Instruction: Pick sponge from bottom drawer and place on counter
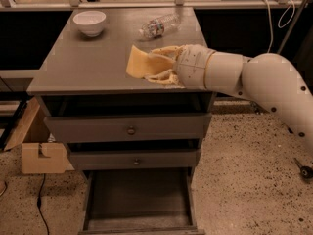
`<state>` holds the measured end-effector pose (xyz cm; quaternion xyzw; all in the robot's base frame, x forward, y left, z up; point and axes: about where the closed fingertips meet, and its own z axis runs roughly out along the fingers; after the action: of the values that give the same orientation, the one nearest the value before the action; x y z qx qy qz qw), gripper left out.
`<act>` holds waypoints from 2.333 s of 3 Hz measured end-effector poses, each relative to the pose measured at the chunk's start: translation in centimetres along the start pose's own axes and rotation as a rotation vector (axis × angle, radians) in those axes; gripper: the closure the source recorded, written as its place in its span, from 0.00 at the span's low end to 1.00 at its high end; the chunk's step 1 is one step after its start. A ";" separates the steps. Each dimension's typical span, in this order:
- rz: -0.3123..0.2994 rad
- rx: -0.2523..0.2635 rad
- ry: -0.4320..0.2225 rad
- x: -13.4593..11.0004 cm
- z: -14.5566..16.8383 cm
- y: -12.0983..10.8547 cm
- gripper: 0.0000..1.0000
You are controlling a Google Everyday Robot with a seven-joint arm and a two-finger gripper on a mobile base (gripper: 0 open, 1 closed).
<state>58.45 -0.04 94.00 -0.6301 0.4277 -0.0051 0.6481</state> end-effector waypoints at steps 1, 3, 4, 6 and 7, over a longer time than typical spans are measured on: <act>0.000 0.000 0.000 0.0 0.0 0.0 1.00; 0.129 0.087 0.080 5.4 5.1 -4.0 1.00; 0.242 0.092 0.145 8.8 7.1 -5.4 1.00; 0.467 -0.026 0.249 15.2 10.7 -5.3 0.81; 0.532 -0.115 0.294 17.3 11.7 -4.9 0.58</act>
Offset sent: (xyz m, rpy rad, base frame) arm 0.0789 -0.0001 -0.0012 0.0705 0.0287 -0.1516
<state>78.58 -1.04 86.65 -0.5242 0.6664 0.0977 0.5212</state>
